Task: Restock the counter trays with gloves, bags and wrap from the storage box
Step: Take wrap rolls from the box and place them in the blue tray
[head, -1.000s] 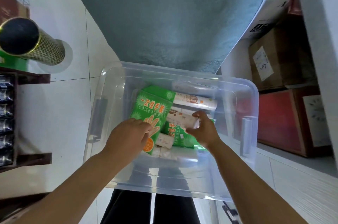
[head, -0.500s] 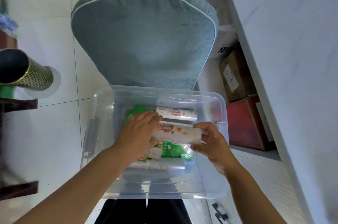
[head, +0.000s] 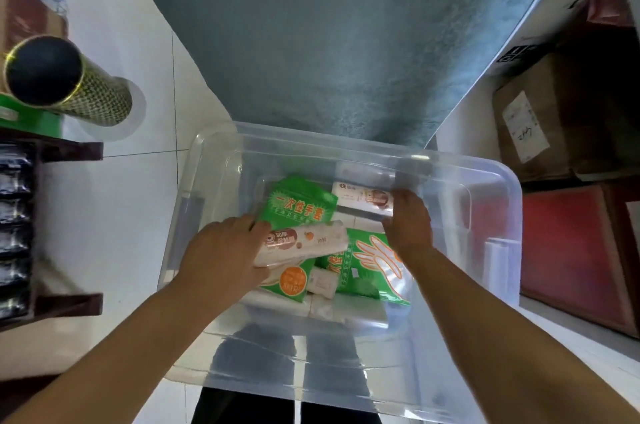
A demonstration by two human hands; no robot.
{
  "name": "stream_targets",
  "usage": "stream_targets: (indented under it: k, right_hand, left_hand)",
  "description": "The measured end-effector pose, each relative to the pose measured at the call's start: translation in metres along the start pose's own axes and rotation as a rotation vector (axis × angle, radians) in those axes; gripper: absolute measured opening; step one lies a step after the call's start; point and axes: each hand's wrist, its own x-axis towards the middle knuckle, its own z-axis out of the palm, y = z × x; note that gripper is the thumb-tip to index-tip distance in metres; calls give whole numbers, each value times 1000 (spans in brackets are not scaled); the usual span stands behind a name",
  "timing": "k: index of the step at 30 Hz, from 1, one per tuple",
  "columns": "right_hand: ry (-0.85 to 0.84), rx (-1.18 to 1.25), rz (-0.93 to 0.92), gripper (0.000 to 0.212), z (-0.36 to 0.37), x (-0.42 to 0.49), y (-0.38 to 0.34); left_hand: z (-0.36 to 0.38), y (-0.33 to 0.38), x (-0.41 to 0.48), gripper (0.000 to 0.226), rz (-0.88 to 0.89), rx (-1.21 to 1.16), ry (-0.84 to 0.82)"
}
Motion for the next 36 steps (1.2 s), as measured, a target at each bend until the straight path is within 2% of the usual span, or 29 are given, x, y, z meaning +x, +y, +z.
stream_targets:
  k: [3,6,10,14,17,27,32,36]
  right_hand:
    - [21,-245,-46,43,17,5,3]
    - [66,-336,-107,37,22,2,8]
    - [92,-274,-173,34,4,-11,8]
    - [98,-232,-243,42,-36,-50,3]
    - [124,-181,-213,42,-76,-88,-6]
    - [426,-30,-15,40,-188,-232,-35]
    - [608,60,139,47,-217,-304,-29]
    - [735,25,220,53,-241,-367,-12]
  left_hand:
    - [12,0,4,54,-36,-20,0]
    - [17,2,6,54,-51,-44,-6]
    - [14,4,5,58,-32,-52,5]
    - [-11,7,-6,58,-9,-61,44]
    - [-42,9,-20,58,4,-58,93]
    - [-160,8,-85,59,152,-123,286]
    - [-212,42,-101,53,311,-206,444]
    - [-241,91,-121,51,430,-266,541]
